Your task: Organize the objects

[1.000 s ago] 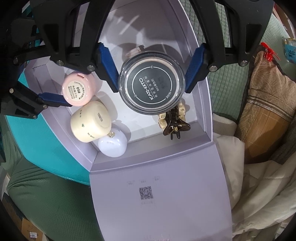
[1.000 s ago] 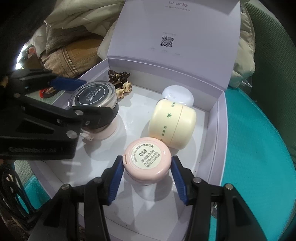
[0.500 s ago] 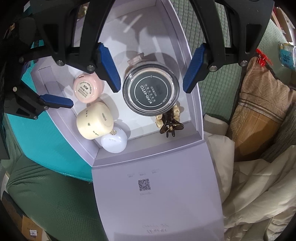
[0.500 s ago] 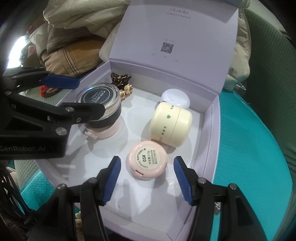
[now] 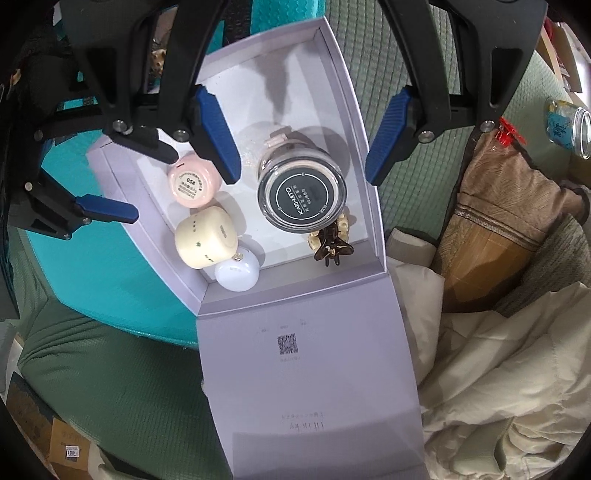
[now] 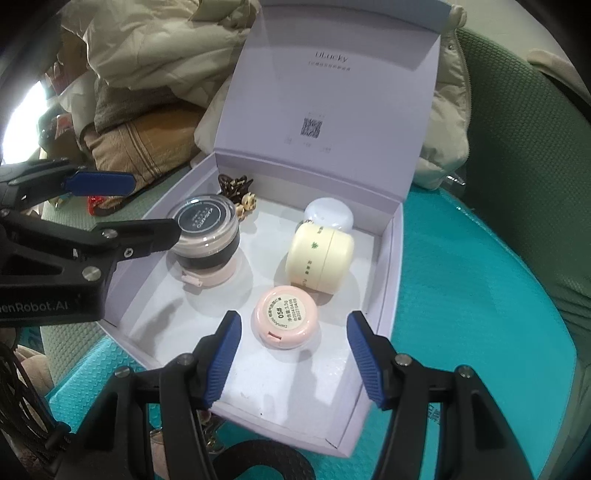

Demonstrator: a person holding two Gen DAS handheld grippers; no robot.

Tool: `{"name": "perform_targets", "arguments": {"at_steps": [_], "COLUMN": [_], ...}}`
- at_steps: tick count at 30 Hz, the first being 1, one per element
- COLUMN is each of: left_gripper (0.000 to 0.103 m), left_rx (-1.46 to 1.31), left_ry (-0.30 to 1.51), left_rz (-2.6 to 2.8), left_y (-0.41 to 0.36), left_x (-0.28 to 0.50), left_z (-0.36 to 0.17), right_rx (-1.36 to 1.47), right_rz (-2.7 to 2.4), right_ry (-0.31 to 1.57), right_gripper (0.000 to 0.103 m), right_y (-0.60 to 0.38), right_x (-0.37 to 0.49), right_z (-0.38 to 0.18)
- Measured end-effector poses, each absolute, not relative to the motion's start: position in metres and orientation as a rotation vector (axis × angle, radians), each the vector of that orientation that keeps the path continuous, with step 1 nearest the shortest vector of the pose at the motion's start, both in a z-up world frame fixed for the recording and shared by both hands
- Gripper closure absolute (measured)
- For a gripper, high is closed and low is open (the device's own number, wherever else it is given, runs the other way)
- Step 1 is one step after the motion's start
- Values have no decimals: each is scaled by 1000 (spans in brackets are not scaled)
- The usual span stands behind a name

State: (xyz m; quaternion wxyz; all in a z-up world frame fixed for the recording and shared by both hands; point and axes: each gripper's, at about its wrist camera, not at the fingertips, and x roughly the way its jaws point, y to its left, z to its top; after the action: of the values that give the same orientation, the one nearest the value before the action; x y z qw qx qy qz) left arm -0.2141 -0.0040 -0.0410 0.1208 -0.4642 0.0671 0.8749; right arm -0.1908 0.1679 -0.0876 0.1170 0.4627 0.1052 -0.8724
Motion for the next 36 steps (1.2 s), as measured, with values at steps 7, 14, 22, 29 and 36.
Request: {"name": "perform_targets", "arguments": {"at_steps": [7, 14, 22, 29, 36], "left_gripper": [34, 30, 22, 17, 13], "left_rx": [-1322, -1266, -1188, -1149, -1116], "left_ry": [172, 151, 150, 149, 134], "left_rz": [2587, 2611, 2635, 2655, 2707], "left_y": [-2, 1, 1, 4, 2], "left_x": [-204, -180, -157, -138, -124], "left_z": [-34, -17, 5, 17, 25], "right_rx": [1321, 1283, 1221, 1167, 1120], "right_rz": [-2594, -2642, -2688, -2743, -2787], "right_ry": [284, 271, 246, 219, 186], "right_gripper": [43, 42, 29, 22, 20], "right_y": [175, 180, 186, 193, 201], "right_x": [-178, -157, -133, -115, -101], "right_z": [-72, -56, -37, -20, -8]}}
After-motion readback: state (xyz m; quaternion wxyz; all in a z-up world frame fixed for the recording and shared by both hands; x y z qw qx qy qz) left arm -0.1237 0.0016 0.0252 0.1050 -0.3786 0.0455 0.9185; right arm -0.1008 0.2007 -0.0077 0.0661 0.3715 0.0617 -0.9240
